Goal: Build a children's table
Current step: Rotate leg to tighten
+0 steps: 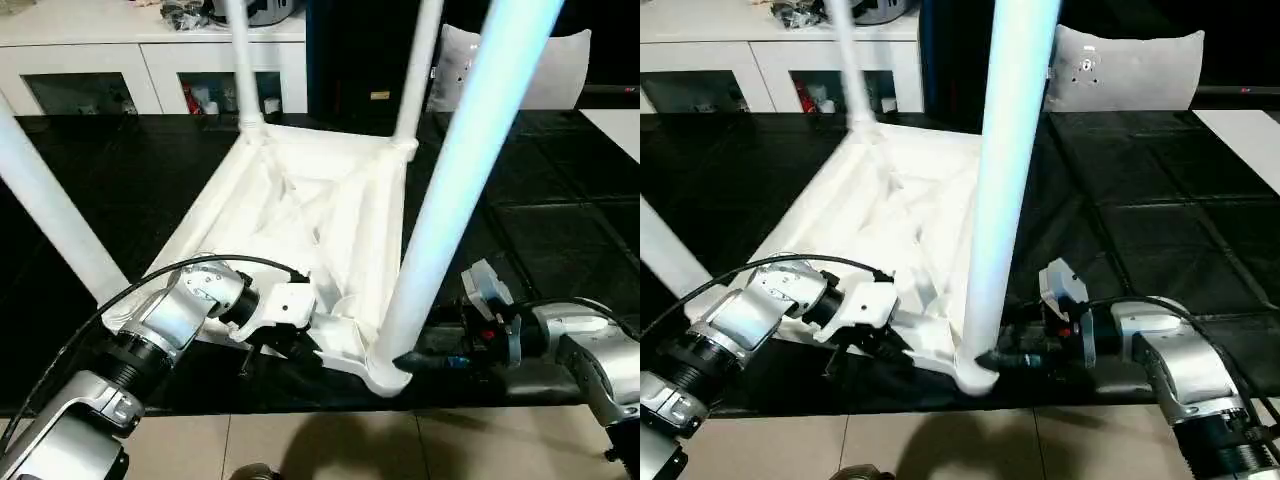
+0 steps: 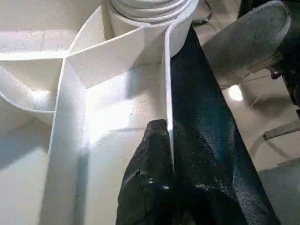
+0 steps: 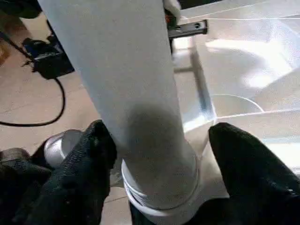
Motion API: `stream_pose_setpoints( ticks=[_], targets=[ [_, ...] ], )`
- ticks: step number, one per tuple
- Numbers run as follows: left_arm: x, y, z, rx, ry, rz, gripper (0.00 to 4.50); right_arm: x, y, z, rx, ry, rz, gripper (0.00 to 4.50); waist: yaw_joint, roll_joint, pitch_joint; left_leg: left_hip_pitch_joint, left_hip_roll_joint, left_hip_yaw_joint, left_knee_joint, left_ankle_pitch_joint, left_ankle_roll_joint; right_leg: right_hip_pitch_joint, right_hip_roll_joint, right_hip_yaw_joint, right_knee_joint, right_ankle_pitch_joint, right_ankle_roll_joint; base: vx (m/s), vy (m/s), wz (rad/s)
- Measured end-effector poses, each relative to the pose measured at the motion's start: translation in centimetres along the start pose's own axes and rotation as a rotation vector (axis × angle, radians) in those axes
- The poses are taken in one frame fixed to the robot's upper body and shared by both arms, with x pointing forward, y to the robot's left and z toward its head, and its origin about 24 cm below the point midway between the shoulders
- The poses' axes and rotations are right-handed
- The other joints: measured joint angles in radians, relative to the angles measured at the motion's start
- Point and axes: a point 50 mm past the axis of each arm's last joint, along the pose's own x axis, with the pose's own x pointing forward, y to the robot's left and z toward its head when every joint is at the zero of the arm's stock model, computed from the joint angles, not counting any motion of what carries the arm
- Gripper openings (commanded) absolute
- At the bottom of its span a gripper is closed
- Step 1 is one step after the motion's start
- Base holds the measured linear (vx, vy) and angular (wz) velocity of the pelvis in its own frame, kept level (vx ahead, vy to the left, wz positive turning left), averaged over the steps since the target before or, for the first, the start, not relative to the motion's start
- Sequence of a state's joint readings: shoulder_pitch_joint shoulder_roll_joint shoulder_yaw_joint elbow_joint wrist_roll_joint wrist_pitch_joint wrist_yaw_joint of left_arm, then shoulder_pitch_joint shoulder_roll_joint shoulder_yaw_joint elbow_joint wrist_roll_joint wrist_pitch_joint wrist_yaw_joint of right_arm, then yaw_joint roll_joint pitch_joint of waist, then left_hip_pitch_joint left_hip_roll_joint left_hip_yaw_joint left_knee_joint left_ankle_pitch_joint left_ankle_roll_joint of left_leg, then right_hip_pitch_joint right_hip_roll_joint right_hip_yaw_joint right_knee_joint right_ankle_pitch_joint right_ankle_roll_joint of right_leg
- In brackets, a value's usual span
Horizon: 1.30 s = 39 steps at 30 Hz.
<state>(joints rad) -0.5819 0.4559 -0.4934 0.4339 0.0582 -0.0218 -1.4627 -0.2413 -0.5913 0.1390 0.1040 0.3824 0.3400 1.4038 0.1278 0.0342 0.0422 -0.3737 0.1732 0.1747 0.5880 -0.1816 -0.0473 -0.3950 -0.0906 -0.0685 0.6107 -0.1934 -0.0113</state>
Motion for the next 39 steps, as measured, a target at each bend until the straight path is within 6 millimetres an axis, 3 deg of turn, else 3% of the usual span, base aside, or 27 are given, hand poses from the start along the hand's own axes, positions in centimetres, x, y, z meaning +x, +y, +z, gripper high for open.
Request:
stream_pose_setpoints(
  ticks=[9, 15, 20, 21, 25, 28, 31, 39],
  targets=[
    [0.1, 0.1, 0.1, 0.008, 0.0, -0.008, 0.0, 0.8, 0.1, -0.4, 0.022, -0.002, 0.043, 2.27, 0.008, 0.0, 0.0, 0.0, 0.0, 0.0, 0.0, 0.0, 0.0, 0.0, 0.0, 0.0, 0.0, 0.0, 0.0, 0.0, 0.0, 0.0],
    [0.0, 0.0, -0.1, -0.059, -0.03, 0.003, 0.0, 1.4, 0.3, -0.4, 0.036, -0.028, 0.002, 2.09, 0.006, 0.0, 0.0, 0.003, 0.0, 0.001, -0.001, 0.0, 0.0, 0.001, 0.0, 0.0, 0.002, 0.0, 0.0, 0.0, 0.0, 0.0],
    [-0.7, 0.3, -1.1, -0.191, -0.026, 0.12, 0.0, 3.2, -0.3, -0.3, 0.069, -0.086, -0.19, 2.05, -0.036, 0.001, -0.001, 0.01, 0.001, 0.001, -0.002, 0.0, -0.001, 0.006, 0.0, 0.0, 0.002, -0.002, 0.006, 0.0, 0.0, 0.0],
    [-0.7, 0.6, -1.2, -0.231, -0.025, 0.173, 0.0, 3.6, -0.8, -0.2, 0.086, -0.1, -0.285, 2.04, -0.053, 0.0, 0.0, 0.01, 0.0, 0.0, -0.001, 0.0, -0.001, 0.007, 0.0, 0.0, 0.0, -0.003, 0.007, -0.051, 0.007, -0.1],
    [0.7, 2.0, -0.5, -0.343, -0.065, 0.351, 0.0, 4.4, -2.9, 0.4, 0.156, -0.14, -0.596, 2.03, -0.105, -0.002, 0.001, 0.01, 0.0, -0.002, 0.0, 0.0, -0.001, 0.006, 0.0, -0.003, -0.009, -0.003, 0.008, -0.017, 0.005, -0.04],
    [2.0, 2.8, 0.3, -0.381, -0.096, 0.438, 0.0, 4.7, -4.0, 0.7, 0.18, -0.164, -0.767, 2.03, -0.127, -0.001, 0.001, 0.007, 0.0, -0.009, -0.001, 0.0, -0.001, 0.006, -0.001, -0.012, -0.023, -0.003, 0.008, -0.007, 0.012, -0.06],
    [2.8, 3.2, 1.0, -0.403, -0.117, 0.484, 0.0, 4.7, -4.4, 0.8, 0.174, -0.183, -0.85, 2.69, -0.129, 0.001, 0.0, 0.008, 0.0, -0.01, -0.003, 0.0, -0.001, 0.006, -0.001, -0.015, -0.032, -0.001, 0.007, 0.0, 0.0, 0.0],
    [3.5, 3.1, 2.0, -0.359, -0.142, 0.436, 0.0, 3.7, -3.9, 0.3, 0.137, -0.193, -0.836, 3.35, -0.086, 0.003, 0.0, 0.008, -0.001, -0.004, -0.009, -0.001, 0.001, 0.005, -0.001, -0.008, -0.033, 0.023, 0.002, 0.0, 0.0, 0.0]
  ],
)
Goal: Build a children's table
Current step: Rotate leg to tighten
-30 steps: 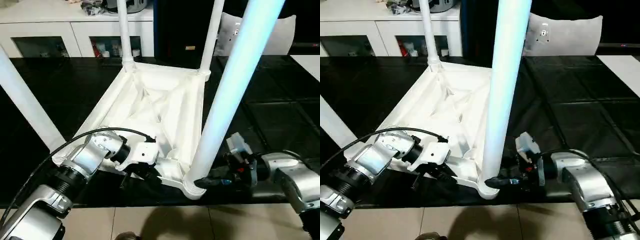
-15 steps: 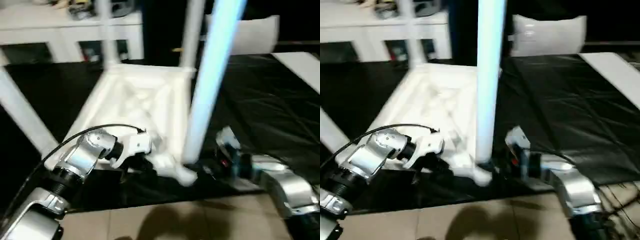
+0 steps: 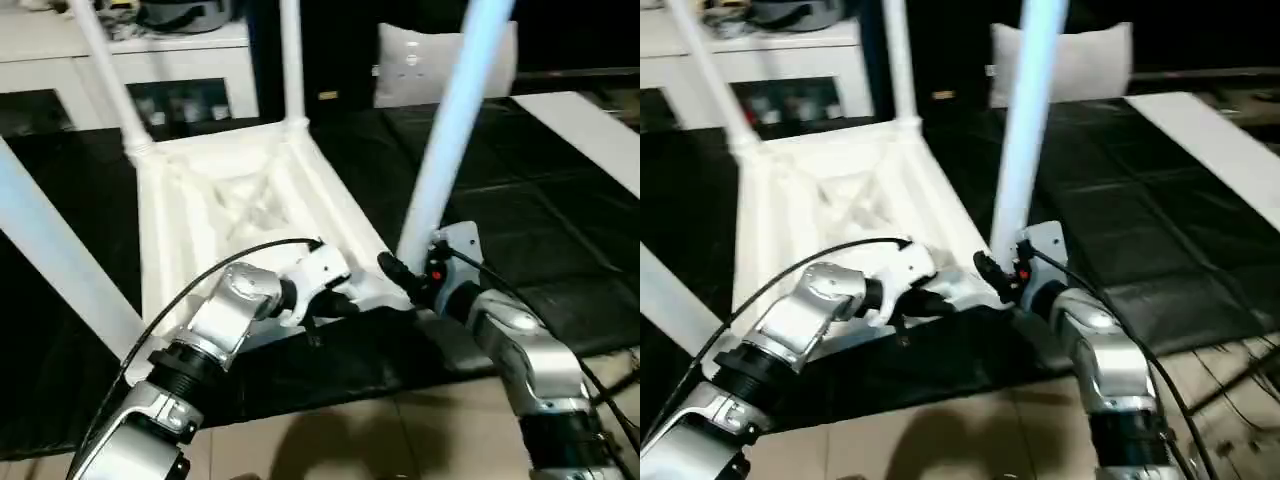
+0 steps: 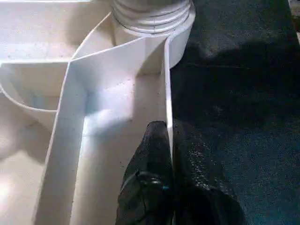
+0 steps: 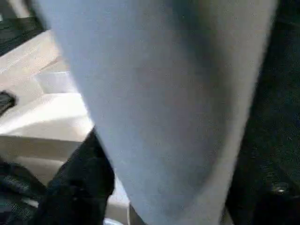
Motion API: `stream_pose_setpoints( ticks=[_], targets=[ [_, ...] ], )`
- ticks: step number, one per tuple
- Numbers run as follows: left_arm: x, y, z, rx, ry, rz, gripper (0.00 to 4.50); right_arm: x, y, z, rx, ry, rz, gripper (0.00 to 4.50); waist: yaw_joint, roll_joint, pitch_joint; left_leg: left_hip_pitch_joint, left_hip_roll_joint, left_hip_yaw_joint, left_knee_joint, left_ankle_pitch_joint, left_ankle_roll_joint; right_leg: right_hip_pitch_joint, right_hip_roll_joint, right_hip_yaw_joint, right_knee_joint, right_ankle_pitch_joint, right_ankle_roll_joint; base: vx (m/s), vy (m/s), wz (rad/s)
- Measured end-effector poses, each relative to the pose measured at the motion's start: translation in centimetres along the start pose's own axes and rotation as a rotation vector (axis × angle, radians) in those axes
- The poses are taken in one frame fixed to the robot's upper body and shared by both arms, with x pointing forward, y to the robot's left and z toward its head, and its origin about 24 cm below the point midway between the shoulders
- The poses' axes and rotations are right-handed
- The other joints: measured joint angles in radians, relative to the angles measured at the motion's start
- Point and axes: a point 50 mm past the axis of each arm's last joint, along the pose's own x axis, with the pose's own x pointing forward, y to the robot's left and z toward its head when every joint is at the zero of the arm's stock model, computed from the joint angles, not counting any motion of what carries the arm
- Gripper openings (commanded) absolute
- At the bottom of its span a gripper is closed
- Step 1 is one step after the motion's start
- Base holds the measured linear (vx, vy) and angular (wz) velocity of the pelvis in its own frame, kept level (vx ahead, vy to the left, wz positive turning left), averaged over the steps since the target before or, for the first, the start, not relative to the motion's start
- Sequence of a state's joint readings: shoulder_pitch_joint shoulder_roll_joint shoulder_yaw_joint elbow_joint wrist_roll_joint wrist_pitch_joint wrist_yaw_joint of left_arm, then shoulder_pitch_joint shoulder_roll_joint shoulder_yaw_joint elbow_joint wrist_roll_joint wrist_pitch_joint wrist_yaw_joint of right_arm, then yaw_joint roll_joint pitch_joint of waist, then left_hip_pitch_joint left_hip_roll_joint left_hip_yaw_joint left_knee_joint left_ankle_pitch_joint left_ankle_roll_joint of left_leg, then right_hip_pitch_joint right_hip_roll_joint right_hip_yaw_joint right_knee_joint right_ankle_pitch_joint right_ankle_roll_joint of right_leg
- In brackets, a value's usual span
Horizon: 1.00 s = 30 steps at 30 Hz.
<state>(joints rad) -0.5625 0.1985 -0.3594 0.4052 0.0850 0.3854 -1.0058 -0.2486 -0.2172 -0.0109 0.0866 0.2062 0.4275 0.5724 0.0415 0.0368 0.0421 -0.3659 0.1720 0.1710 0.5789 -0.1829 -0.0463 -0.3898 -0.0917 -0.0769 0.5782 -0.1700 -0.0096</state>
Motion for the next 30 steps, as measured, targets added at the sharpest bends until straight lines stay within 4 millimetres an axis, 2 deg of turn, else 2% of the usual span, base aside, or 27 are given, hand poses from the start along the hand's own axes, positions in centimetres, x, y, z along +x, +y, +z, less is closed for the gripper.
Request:
stream_pose_setpoints(
  ticks=[5, 6, 8, 10, 12, 16, 17, 23, 30],
  targets=[
    [-0.7, 0.2, -0.3, 0.061, -0.001, -0.03, 0.0, -1.5, -0.6, 0.2, -0.058, -0.012, 0.119, 3.82, 0.02, 0.004, -0.001, -0.004, 0.001, 0.001, -0.005, 0.0, 0.0, -0.006, 0.001, -0.001, 0.001, 0.001, -0.001, 0.0, 0.0, 0.0],
    [-0.9, 0.2, -0.4, 0.082, -0.001, -0.044, 0.0, -1.9, -0.8, 0.2, -0.081, -0.005, 0.161, 3.82, 0.023, 0.004, -0.001, -0.005, 0.001, 0.001, -0.005, 0.0, 0.0, -0.007, 0.001, -0.001, 0.001, 0.001, -0.001, 0.0, 0.0, 0.0],
    [-1.5, 0.2, -0.7, 0.125, 0.007, -0.075, 0.0, -3.3, -1.6, 0.4, -0.122, 0.022, 0.225, 4.09, 0.031, 0.004, -0.001, -0.005, 0.001, 0.001, -0.003, 0.0, 0.0, -0.007, 0.001, -0.001, 0.001, 0.001, -0.001, 0.0, 0.0, 0.0],
    [-1.9, 0.3, -1.0, 0.155, 0.021, -0.098, 0.0, -4.0, -1.8, 0.4, -0.145, 0.045, 0.273, 4.17, 0.033, 0.004, -0.001, -0.005, 0.001, 0.002, -0.003, 0.0, 0.0, -0.007, 0.001, 0.0, 0.001, 0.001, -0.002, 0.0, 0.0, 0.0],
    [-2.2, 0.2, -1.2, 0.183, 0.036, -0.138, 0.0, -4.4, -1.8, 0.5, -0.178, 0.069, 0.336, 4.46, 0.036, 0.004, -0.001, -0.005, 0.001, 0.002, -0.002, 0.0, 0.0, -0.007, 0.0, 0.001, 0.001, 0.002, -0.002, 0.0, 0.0, 0.0],
    [-3.3, -0.1, -1.8, 0.24, 0.074, -0.254, 0.0, -5.4, -1.9, 0.7, -0.24, 0.137, 0.476, 4.46, 0.053, 0.004, -0.001, -0.003, 0.001, 0.002, -0.002, 0.0, 0.0, -0.005, 0.0, 0.001, 0.001, 0.001, -0.002, 0.0, 0.0, 0.0],
    [-3.4, -0.2, -1.9, 0.25, 0.082, -0.271, 0.0, -5.5, -1.7, 0.7, -0.234, 0.141, 0.518, 4.24, 0.055, 0.004, -0.001, -0.003, 0.001, 0.003, -0.002, 0.0, 0.0, -0.005, 0.0, 0.001, 0.001, 0.001, -0.002, 0.0, 0.0, 0.0],
    [-3.8, -0.6, -1.9, 0.312, 0.108, -0.37, 0.0, -5.7, -0.6, 0.4, -0.206, 0.185, 0.715, 3.75, 0.069, 0.003, -0.001, -0.003, 0.001, 0.003, 0.0, 0.0, 0.0, -0.004, 0.0, 0.001, 0.002, 0.002, -0.002, 0.0, 0.0, 0.0],
    [-4.2, -1.0, -2.0, 0.358, 0.145, -0.452, 0.0, -5.6, 0.4, -0.2, -0.172, 0.223, 0.827, 3.13, 0.076, 0.001, -0.001, -0.002, 0.001, 0.003, 0.001, 0.0, 0.0, -0.004, 0.0, 0.002, 0.003, 0.002, -0.003, 0.0, 0.0, 0.0]
  ],
)
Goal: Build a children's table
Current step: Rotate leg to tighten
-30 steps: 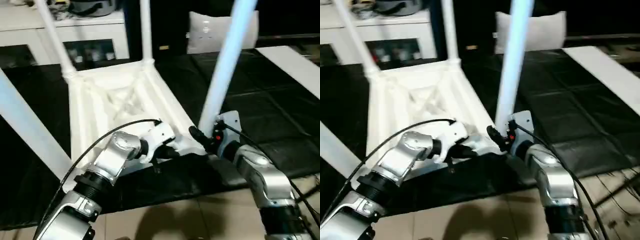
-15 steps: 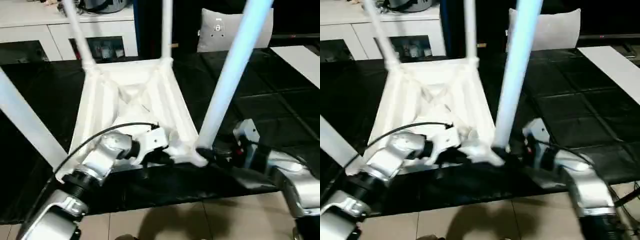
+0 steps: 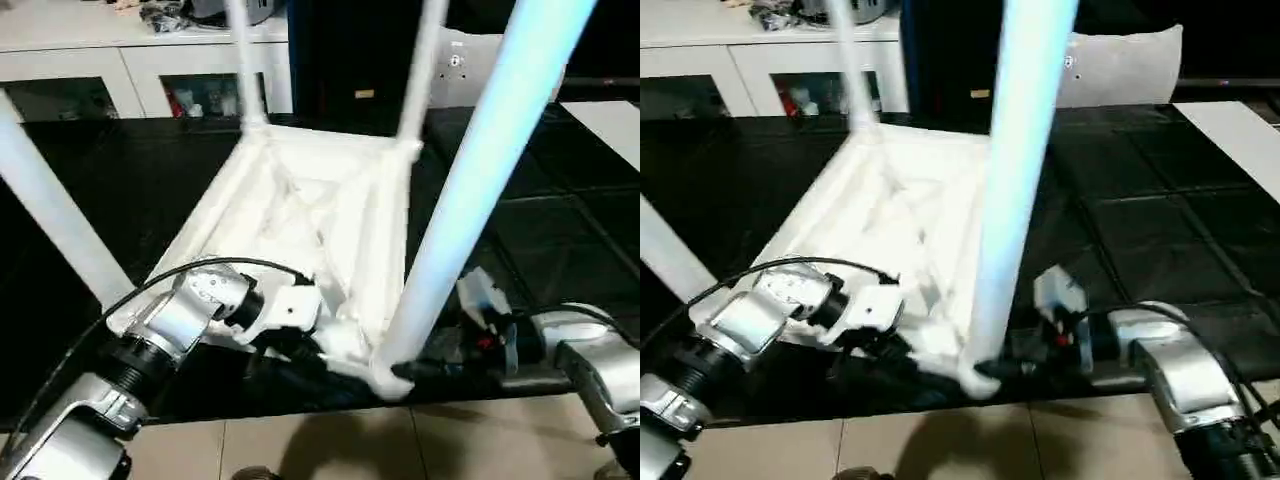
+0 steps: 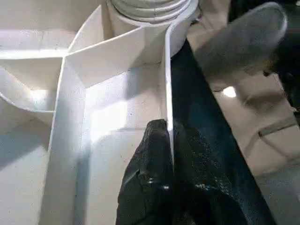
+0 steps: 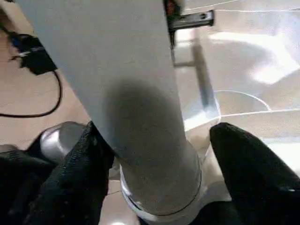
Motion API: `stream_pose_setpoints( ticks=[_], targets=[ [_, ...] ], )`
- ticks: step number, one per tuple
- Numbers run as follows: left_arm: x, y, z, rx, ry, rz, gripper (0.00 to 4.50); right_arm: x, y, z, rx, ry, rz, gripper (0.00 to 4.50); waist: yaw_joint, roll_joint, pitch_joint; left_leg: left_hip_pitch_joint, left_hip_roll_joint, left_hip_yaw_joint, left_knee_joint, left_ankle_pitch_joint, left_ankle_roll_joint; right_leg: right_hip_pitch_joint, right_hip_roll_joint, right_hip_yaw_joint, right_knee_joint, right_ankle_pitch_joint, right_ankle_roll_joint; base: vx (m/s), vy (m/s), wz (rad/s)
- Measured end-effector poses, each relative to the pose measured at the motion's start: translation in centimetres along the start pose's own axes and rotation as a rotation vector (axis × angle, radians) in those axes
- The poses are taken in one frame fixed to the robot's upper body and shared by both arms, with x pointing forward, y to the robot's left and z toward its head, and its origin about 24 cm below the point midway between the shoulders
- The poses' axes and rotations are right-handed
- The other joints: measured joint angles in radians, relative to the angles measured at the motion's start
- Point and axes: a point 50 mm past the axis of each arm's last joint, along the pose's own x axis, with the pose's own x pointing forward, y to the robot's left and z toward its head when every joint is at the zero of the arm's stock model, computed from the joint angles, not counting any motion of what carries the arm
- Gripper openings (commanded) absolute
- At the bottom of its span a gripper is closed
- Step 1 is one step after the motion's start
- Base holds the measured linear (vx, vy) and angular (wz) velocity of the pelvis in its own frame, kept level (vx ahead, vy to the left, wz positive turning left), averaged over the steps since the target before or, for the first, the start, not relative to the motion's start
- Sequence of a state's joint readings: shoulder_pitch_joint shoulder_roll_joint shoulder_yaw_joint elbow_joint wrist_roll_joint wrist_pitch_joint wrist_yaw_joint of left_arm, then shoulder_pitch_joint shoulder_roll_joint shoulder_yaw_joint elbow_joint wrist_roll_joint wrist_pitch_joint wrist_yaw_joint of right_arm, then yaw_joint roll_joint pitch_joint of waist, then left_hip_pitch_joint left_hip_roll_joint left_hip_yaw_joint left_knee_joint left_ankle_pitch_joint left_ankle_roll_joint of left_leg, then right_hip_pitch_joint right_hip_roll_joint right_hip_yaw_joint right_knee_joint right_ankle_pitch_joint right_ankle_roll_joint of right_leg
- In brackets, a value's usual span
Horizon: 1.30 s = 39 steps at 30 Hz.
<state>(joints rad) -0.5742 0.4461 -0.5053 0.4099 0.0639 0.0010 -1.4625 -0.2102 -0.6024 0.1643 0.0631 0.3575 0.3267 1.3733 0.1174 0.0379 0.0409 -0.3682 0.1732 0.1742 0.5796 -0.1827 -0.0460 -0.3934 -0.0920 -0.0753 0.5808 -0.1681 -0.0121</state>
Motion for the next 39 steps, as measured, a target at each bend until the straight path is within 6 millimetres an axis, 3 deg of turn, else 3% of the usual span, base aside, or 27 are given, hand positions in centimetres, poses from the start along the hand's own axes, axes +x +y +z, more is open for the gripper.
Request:
stream_pose_setpoints(
  ticks=[7, 11, 20, 22, 24, 27, 30, 32, 33, 36, 39],
  targets=[
    [0.1, 0.0, 0.0, 0.004, -0.001, -0.006, 0.0, 0.0, 0.0, 0.2, 0.011, 0.018, 0.048, 2.69, 0.001, 0.0, 0.0, 0.0, 0.0, 0.0, 0.0, 0.0, 0.0, 0.0, 0.0, 0.0, 0.0, 0.0, 0.0, 0.0, 0.0, 0.0],
    [0.1, 0.0, 0.0, 0.006, -0.001, -0.011, 0.0, 0.0, 0.1, 0.2, 0.018, 0.02, 0.058, 2.2, 0.0, 0.0, 0.0, 0.0, 0.0, 0.0, 0.0, 0.0, 0.0, 0.0, 0.0, 0.0, 0.0, 0.0, 0.0, 0.0, 0.0, 0.0],
    [-0.5, -0.2, -0.6, -0.094, -0.026, 0.013, 0.0, 1.4, 0.0, 0.3, 0.062, -0.029, 0.02, 2.04, -0.009, -0.002, 0.0, 0.003, 0.0, 0.001, 0.003, 0.0, -0.001, -0.001, 0.0, 0.002, 0.009, -0.001, 0.001, 0.0, 0.0, 0.0],
    [-1.0, 0.0, -1.1, -0.141, -0.007, 0.064, 0.0, 2.2, -0.4, 0.3, 0.07, -0.051, -0.053, 2.04, -0.024, -0.002, 0.0, 0.003, 0.0, 0.001, 0.006, 0.001, -0.001, -0.001, 0.0, 0.004, 0.014, -0.004, 0.007, 0.0, 0.0, 0.0],
    [-1.4, 0.3, -1.4, -0.19, 0.005, 0.142, 0.0, 2.9, -1.1, 0.3, 0.081, -0.075, -0.172, 2.03, -0.041, -0.004, 0.0, 0.011, 0.001, 0.001, 0.006, 0.001, -0.002, -0.001, 0.0, 0.003, 0.015, -0.005, 0.008, 0.0, 0.0, 0.0],
    [-0.9, 1.0, -1.4, -0.264, -0.019, 0.254, 0.0, 3.5, -2.5, 0.7, 0.11, -0.101, -0.364, 1.99, -0.082, -0.004, 0.001, 0.012, 0.0, -0.006, 0.008, 0.001, -0.002, 0.0, 0.0, -0.005, 0.005, -0.007, 0.011, -0.055, 0.015, -0.19],
    [0.2, 1.9, -0.9, -0.327, -0.054, 0.373, 0.0, 4.0, -3.8, 1.0, 0.154, -0.126, -0.562, 1.98, -0.116, 0.002, 0.004, 0.01, 0.002, -0.021, 0.008, 0.001, -0.002, 0.008, -0.002, -0.03, -0.02, -0.007, 0.011, 0.0, 0.0, 0.0],
    [0.9, 2.3, -0.6, -0.366, -0.071, 0.423, 0.0, 4.3, -4.2, 1.0, 0.185, -0.152, -0.658, 1.98, -0.137, 0.011, 0.01, 0.012, 0.004, -0.034, 0.007, 0.001, -0.002, 0.023, -0.003, -0.051, -0.042, -0.007, 0.011, 0.0, 0.0, 0.0],
    [1.0, 2.4, -0.5, -0.383, -0.078, 0.443, 0.0, 4.4, -4.4, 1.0, 0.203, -0.171, -0.685, 2.52, -0.142, 0.015, 0.012, 0.014, 0.004, -0.036, 0.006, 0.0, -0.002, 0.027, -0.003, -0.054, -0.047, -0.007, 0.011, 0.0, 0.0, 0.0],
    [1.8, 2.5, 0.1, -0.395, -0.101, 0.45, 0.0, 4.4, -4.4, 0.9, 0.233, -0.213, -0.714, 2.72, -0.147, 0.022, 0.019, 0.017, 0.003, -0.036, 0.005, 0.0, -0.002, 0.03, -0.004, -0.055, -0.049, -0.007, 0.011, 0.0, 0.0, 0.0],
    [2.2, 2.5, 0.6, -0.371, -0.106, 0.432, 0.0, 3.9, -4.2, 0.6, 0.215, -0.213, -0.708, 3.09, -0.139, 0.026, 0.022, 0.018, 0.001, -0.035, 0.004, 0.0, -0.002, 0.027, -0.017, -0.073, -0.051, -0.007, 0.011, 0.0, 0.0, 0.0]
  ],
)
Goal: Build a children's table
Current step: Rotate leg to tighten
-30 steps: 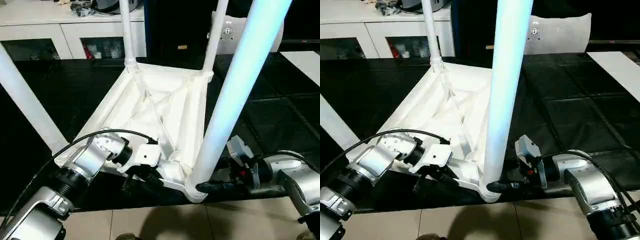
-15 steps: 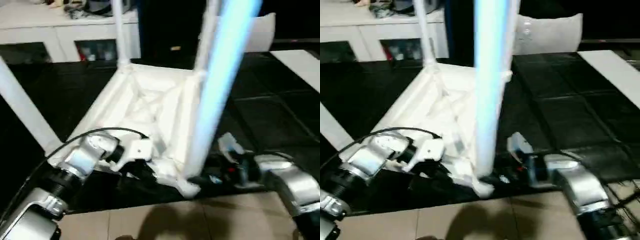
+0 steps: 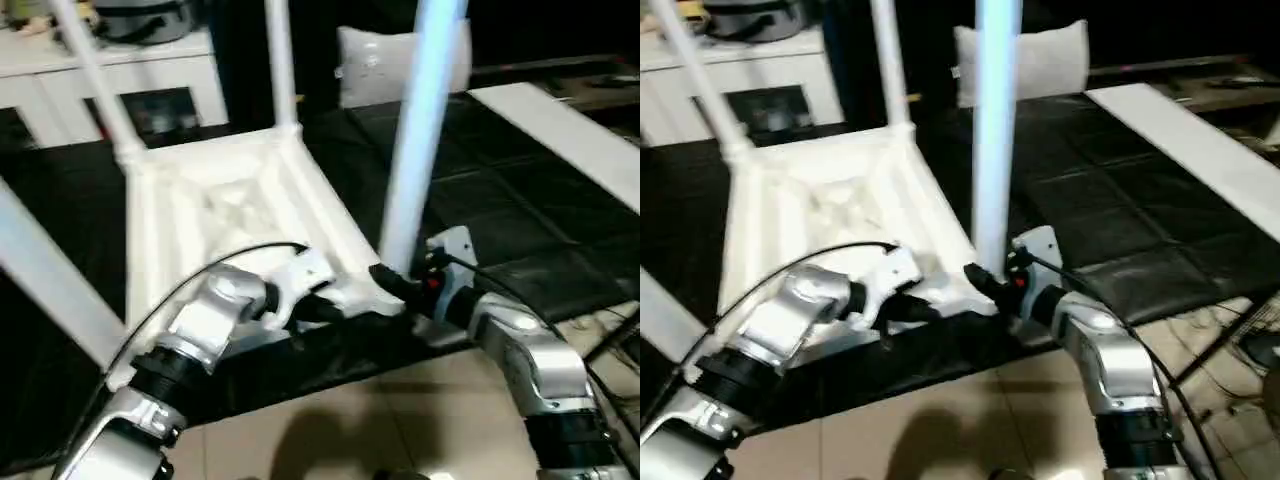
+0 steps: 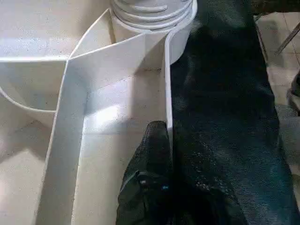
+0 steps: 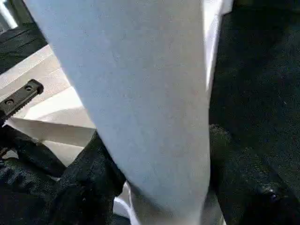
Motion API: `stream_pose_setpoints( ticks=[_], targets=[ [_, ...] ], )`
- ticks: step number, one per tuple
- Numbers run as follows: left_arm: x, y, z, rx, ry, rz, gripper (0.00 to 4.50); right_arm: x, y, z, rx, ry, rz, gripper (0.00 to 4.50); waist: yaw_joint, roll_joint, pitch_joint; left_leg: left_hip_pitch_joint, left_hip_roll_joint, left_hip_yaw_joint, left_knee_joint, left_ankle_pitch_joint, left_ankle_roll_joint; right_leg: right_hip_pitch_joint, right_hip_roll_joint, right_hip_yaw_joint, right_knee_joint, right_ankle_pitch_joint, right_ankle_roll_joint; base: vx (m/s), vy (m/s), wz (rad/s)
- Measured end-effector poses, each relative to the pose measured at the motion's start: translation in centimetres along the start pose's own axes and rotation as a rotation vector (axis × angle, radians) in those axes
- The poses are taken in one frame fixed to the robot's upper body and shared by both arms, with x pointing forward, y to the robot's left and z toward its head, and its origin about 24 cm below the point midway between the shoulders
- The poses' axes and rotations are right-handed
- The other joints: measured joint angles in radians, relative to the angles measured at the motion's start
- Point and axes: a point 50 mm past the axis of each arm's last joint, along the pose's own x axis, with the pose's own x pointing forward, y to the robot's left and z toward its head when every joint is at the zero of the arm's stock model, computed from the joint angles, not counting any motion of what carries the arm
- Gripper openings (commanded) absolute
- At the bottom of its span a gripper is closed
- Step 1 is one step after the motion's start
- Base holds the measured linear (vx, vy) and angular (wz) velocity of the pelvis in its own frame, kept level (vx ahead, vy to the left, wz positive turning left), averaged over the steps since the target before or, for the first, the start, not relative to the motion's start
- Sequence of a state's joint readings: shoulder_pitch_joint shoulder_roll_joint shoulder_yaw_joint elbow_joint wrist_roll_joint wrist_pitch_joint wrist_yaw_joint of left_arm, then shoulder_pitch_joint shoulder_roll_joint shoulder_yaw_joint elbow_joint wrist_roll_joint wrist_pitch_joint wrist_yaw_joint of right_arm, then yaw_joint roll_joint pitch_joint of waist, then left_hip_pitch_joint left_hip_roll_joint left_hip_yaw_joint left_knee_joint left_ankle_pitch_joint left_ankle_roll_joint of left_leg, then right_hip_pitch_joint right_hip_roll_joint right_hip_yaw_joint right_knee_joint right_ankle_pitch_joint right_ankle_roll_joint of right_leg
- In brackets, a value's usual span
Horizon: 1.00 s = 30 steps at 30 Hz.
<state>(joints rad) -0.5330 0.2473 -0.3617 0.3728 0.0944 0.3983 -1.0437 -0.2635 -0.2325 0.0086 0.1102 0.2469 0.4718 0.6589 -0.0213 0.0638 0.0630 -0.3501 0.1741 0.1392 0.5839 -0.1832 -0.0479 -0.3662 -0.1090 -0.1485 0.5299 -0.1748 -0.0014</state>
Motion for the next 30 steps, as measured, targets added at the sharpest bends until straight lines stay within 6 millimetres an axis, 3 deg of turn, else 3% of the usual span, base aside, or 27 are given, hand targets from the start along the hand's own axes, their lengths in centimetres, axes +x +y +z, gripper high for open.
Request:
stream_pose_setpoints(
  ticks=[1, 3, 5, 7, 11, 15, 20, 22, 25, 26, 30],
  targets=[
    [-0.1, 0.0, 0.1, 0.007, -0.004, -0.001, 0.0, -0.3, -0.1, 0.0, -0.007, -0.001, 0.016, 3.13, 0.001, 0.004, 0.002, 0.0, 0.001, -0.001, 0.0, 0.0, 0.0, 0.004, -0.005, -0.012, -0.004, 0.0, 0.0, 0.0, 0.0, 0.0],
    [-0.1, 0.0, 0.1, 0.016, -0.008, -0.009, 0.0, -0.7, 0.0, 0.1, -0.007, -0.012, 0.036, 3.13, -0.002, 0.009, 0.005, -0.001, 0.003, -0.004, -0.001, 0.0, 0.0, 0.017, -0.009, -0.021, -0.008, 0.0, 0.0, 0.0, 0.0, 0.0],
    [-0.2, -0.1, 0.2, 0.029, -0.01, -0.025, 0.0, -1.4, -0.4, 0.1, -0.02, -0.008, 0.067, 3.48, 0.001, 0.008, 0.005, 0.001, -0.002, -0.004, -0.002, 0.0, 0.0, 0.016, -0.009, -0.012, -0.002, 0.0, 0.0, 0.0, 0.0, 0.0],
    [-0.5, 0.0, 0.0, 0.048, -0.008, -0.034, 0.0, -2.1, -0.6, 0.3, -0.053, 0.007, 0.121, 3.55, 0.008, 0.007, 0.005, -0.001, -0.006, -0.001, -0.006, 0.0, 0.0, 0.011, -0.011, -0.007, 0.001, 0.0, 0.0, 0.0, 0.0, 0.0],
    [-1.1, -0.1, 0.0, 0.117, -0.01, -0.098, 0.0, -4.2, -1.2, 0.5, -0.129, 0.076, 0.247, 3.89, 0.038, 0.003, 0.002, -0.016, -0.007, 0.005, -0.005, 0.0, 0.001, -0.004, -0.013, 0.002, 0.014, 0.002, -0.002, 0.0, 0.0, 0.0],
    [-1.9, -0.2, -0.2, 0.19, 0.02, -0.175, 0.0, -5.3, -1.5, 0.7, -0.178, 0.14, 0.355, 4.19, 0.07, -0.004, -0.002, -0.016, -0.009, 0.018, -0.003, 0.0, 0.002, -0.018, -0.012, 0.024, 0.033, 0.023, -0.008, 0.013, -0.008, 0.01],
    [-2.5, -0.3, -0.2, 0.236, 0.041, -0.247, 0.0, -6.1, -1.8, 1.6, -0.228, 0.174, 0.472, 4.19, 0.11, -0.007, -0.006, -0.019, -0.001, 0.026, -0.003, 0.002, 0.005, -0.032, -0.009, 0.028, 0.05, 0.016, -0.007, 0.021, -0.017, 0.02],
    [-2.8, -0.3, -0.3, 0.248, 0.051, -0.267, 0.0, -6.3, -1.6, 1.6, -0.219, 0.172, 0.539, 3.87, 0.116, -0.009, -0.007, -0.02, 0.002, 0.026, -0.002, 0.001, 0.005, -0.034, -0.006, 0.029, 0.051, 0.015, -0.007, 0.0, 0.0, 0.0],
    [-3.1, -0.3, -0.4, 0.27, 0.068, -0.298, 0.0, -6.2, -1.0, 1.4, -0.209, 0.189, 0.629, 3.81, 0.122, -0.009, -0.007, -0.02, 0.003, 0.027, 0.001, 0.0, 0.003, -0.034, -0.005, 0.03, 0.051, 0.016, -0.008, 0.0, 0.0, 0.0],
    [-3.2, -0.4, -0.5, 0.279, 0.076, -0.31, 0.0, -6.1, -0.8, 1.2, -0.207, 0.2, 0.653, 3.53, 0.124, -0.011, -0.007, -0.02, 0.003, 0.027, 0.002, 0.0, 0.003, -0.034, -0.005, 0.03, 0.051, 0.016, -0.009, 0.0, 0.0, 0.0],
    [-3.1, -0.7, -0.6, 0.305, 0.092, -0.359, 0.0, -5.8, -0.4, 0.8, -0.197, 0.224, 0.709, 3.26, 0.135, -0.014, -0.009, -0.019, 0.003, 0.029, 0.004, -0.003, -0.002, -0.032, -0.005, 0.033, 0.051, 0.018, -0.013, 0.0, 0.0, 0.0]
  ],
)
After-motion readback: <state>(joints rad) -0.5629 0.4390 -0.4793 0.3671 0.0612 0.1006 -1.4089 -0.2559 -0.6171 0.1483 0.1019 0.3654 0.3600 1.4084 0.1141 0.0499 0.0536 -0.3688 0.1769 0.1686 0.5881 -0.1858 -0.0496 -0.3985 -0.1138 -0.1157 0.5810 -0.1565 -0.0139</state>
